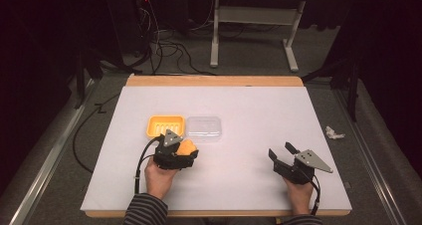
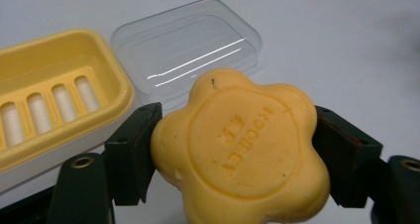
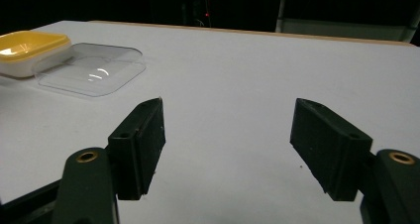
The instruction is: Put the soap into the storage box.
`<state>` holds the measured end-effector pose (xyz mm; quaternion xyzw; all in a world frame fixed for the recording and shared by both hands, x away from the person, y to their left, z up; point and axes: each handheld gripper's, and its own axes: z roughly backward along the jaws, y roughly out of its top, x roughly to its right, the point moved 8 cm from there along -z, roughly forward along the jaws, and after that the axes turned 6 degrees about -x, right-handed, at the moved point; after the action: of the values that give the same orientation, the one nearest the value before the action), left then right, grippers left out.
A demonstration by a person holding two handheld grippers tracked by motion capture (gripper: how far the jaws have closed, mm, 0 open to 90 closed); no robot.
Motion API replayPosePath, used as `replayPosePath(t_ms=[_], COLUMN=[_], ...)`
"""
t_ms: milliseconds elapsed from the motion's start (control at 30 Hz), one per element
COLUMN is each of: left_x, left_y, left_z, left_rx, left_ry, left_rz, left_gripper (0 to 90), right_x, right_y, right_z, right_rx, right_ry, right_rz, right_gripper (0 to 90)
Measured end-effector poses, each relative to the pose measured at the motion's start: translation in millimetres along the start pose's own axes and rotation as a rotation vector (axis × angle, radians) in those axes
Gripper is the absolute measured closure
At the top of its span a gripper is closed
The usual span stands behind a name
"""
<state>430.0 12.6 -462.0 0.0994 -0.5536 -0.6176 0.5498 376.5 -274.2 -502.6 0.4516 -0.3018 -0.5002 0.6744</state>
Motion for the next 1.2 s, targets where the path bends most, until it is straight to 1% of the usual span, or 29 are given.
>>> replayPosePath(t_ms=[100,267,300,400,600,733,800,967,1067,1200], left_x=[-3.4,-5.1,-5.4,-5.9,-9.3,-12.7,-14.0,-22.6,-27.7,-31.4], left_y=[2.3,7.4,8.1,11.8,18.0,20.8,23.5,29.8,32.4,38.4], left_z=[0.3,1.5,2.0,2.7,3.5,3.2,2.7,-0.8,-1.8,-2.2], left_rx=[0.002,0.014,0.012,0.017,0.029,0.029,0.031,0.036,0.036,0.041], left_ry=[0.005,0.004,0.006,0.007,0.012,0.02,0.011,0.016,0.029,0.045], left_rz=[0.006,0.019,0.012,0.01,0.027,0.027,0.052,0.094,0.098,0.086], left_gripper=[27.3,27.3,27.4,27.4,27.4,27.4,27.3,27.4,27.3,27.4], right_x=[0.0,0.0,0.1,0.2,0.2,0.3,0.3,0.3,0.3,0.3], right_y=[0.0,0.0,0.0,0.0,0.0,0.0,0.0,0.0,0.0,0.0], right_z=[0.0,0.0,-0.1,-0.1,-0.1,-0.1,-0.1,-0.1,-0.1,-0.4], right_rx=[0.0,-0.001,-0.001,-0.001,-0.001,-0.002,-0.002,-0.002,-0.002,-0.003], right_ry=[0.0,-0.001,-0.002,-0.005,-0.006,-0.007,-0.007,-0.007,-0.008,-0.01], right_rz=[0.0,0.001,0.001,0.003,0.005,0.003,0.003,0.003,0.002,-0.001], right_gripper=[30.0,30.0,30.0,30.0,29.9,29.9,29.8,29.7,29.7,29.7])
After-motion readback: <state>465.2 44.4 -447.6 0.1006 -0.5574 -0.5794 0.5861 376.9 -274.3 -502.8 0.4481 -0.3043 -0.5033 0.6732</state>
